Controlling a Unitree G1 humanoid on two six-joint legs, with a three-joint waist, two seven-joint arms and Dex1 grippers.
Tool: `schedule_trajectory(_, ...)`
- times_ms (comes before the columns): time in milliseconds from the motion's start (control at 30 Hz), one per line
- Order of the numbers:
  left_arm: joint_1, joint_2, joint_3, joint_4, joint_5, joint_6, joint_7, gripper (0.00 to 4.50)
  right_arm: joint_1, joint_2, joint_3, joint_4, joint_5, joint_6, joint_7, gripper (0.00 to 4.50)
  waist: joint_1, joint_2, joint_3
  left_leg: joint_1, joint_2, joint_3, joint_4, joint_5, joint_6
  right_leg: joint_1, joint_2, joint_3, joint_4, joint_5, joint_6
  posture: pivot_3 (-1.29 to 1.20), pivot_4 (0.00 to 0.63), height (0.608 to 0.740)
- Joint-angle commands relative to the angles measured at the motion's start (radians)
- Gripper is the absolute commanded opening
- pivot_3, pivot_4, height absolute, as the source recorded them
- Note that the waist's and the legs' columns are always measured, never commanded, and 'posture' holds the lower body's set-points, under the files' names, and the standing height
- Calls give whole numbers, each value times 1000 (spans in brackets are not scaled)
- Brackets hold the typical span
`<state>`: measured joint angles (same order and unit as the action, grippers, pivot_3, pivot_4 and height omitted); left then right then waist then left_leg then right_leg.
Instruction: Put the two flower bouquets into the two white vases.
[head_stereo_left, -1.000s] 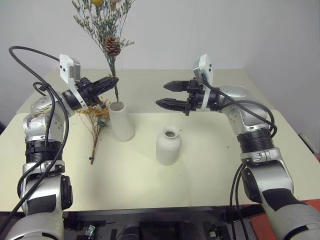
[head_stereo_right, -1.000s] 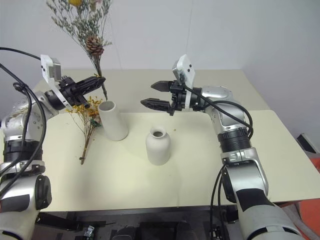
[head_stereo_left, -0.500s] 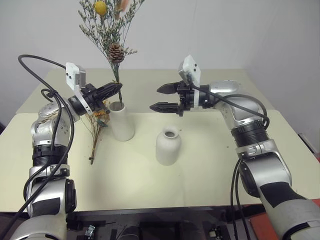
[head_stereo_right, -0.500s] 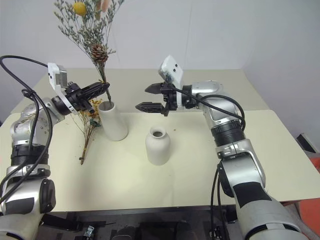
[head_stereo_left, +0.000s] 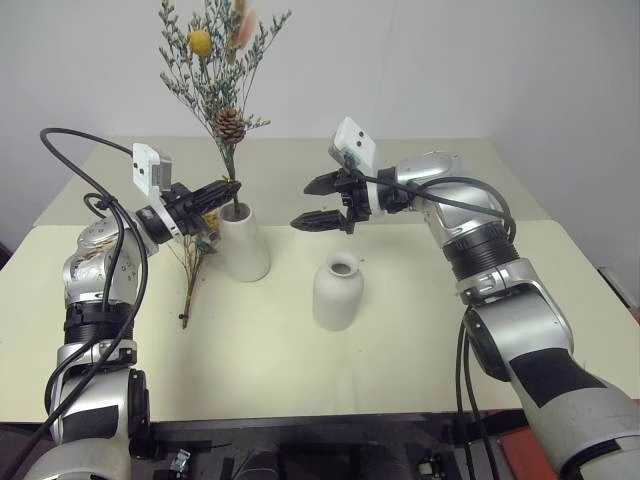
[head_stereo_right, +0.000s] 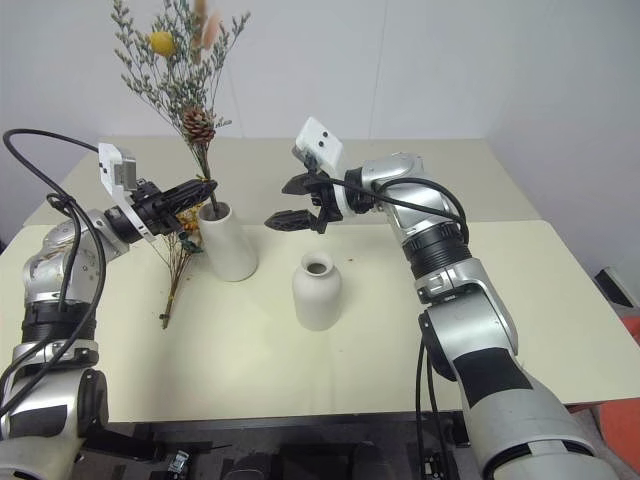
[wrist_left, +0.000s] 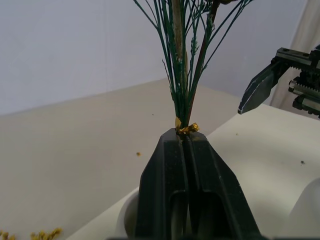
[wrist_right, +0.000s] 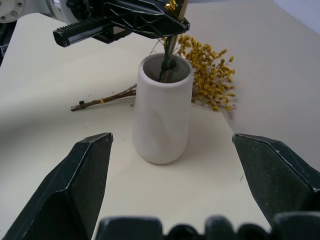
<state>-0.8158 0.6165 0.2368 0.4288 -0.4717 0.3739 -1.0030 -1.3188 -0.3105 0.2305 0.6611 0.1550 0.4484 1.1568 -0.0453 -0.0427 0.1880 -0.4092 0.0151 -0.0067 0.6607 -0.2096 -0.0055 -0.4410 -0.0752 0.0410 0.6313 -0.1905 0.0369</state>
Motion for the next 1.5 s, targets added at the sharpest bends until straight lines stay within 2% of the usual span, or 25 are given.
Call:
schedule_trajectory(33, 11, 11, 7, -62, 9, -25, 27, 29, -45, 4, -10, -2, -11, -30, 14, 4500, 0, 0, 0, 0, 0, 0, 0, 0, 0, 0, 0, 0, 0, 0, 0, 0, 150, 740)
schedule_trajectory(100, 23, 9, 2, -70, 20, -24, 49, 29, -47, 6, -12, 3, -16, -33, 18, 4500, 0, 0, 0, 0, 0, 0, 0, 0, 0, 0, 0, 0, 0, 0, 0, 0, 150, 740)
schedule_trajectory(200, 34, 11, 3, -77, 20, -17, 61, 736, -50, 10, -14, 10, -22, -37, 23, 4500, -1, 0, 0, 0, 0, 0, 0, 0, 0, 0, 0, 0, 0, 0, 0, 0, 150, 740)
schedule_trajectory(600, 142, 32, 46, -254, -23, 53, 129, 4396, -48, 16, -20, 17, -26, -43, 30, 4500, -1, 0, 0, 0, 0, 0, 0, 0, 0, 0, 0, 0, 0, 0, 0, 0, 150, 740)
schedule_trajectory(833, 273, 70, 115, -468, -44, 131, 237, 4454, -39, 11, -19, 6, -30, -40, 43, 4500, -1, 0, 0, 1, 1, 0, 0, 0, 0, 0, 0, 0, 0, 0, 0, 0, 150, 740)
schedule_trajectory(1133, 420, 161, 287, -721, -105, 417, 460, 4454, -16, -16, -18, -22, -30, -35, 75, 4500, -1, 1, 0, 1, 1, 0, 0, 0, 0, 0, 0, 0, -1, 0, 0, 0, 150, 740)
schedule_trajectory(1267, 373, 215, 302, -771, -131, 733, 613, 4454, -10, -33, -22, -23, -29, -35, 88, 4500, 0, 1, 0, 1, 1, 0, 0, 0, 0, 0, 0, 0, 0, 0, 0, 0, 150, 740)
schedule_trajectory(1367, 309, 221, 275, -785, -134, 889, 686, 4454, -10, -47, -24, -20, -27, -31, 99, 4500, 3, 0, 0, 2, 0, -1, 0, 0, 0, 1, 0, -1, -1, 0, 0, 0, 150, 740)
schedule_trajectory(1500, 115, 227, 195, -695, -141, 1189, 725, 4454, -5, -66, -13, -32, -30, -27, 129, 4500, 3, 0, 0, 1, 0, -2, 0, 0, 0, 1, 1, -1, -1, 0, 0, 0, 150, 740)
